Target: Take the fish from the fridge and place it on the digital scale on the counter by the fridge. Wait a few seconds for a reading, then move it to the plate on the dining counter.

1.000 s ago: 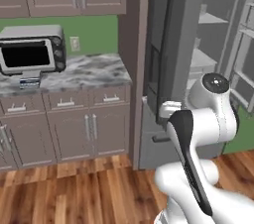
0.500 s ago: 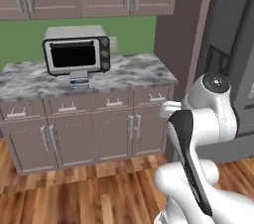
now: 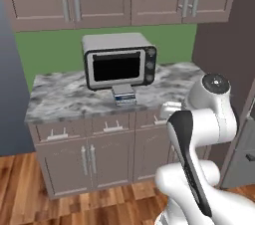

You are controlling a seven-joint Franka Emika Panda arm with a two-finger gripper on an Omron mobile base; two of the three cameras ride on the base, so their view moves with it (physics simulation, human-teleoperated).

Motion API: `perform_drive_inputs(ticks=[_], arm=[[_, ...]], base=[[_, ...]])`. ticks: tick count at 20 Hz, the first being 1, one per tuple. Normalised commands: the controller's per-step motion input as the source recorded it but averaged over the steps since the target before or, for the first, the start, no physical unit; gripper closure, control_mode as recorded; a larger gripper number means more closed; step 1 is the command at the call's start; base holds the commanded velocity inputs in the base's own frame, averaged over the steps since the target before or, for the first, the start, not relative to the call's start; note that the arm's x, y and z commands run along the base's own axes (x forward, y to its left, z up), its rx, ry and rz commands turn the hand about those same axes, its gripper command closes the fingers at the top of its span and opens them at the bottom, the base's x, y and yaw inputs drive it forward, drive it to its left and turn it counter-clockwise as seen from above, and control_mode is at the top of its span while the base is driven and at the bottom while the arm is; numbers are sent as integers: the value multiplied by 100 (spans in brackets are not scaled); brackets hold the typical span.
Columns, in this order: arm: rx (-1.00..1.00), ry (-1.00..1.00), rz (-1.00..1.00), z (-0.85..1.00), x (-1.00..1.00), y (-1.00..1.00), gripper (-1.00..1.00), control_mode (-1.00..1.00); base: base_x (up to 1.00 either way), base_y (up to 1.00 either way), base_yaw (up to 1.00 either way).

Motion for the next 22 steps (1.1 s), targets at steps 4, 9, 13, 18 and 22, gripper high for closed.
perform_drive_inputs(ticks=[4,9,13,18,22], arm=[[0,0,0,0,0,0,100,100],[0,0,0,0,0,0,100,100],[0,0,0,0,0,0,100,100],[0,0,0,0,0,0,100,100],[0,0,0,0,0,0,100,100]], base=[[67,52,-5],[66,33,-4],[77,16,0],[72,8,6],[49,8,14]])
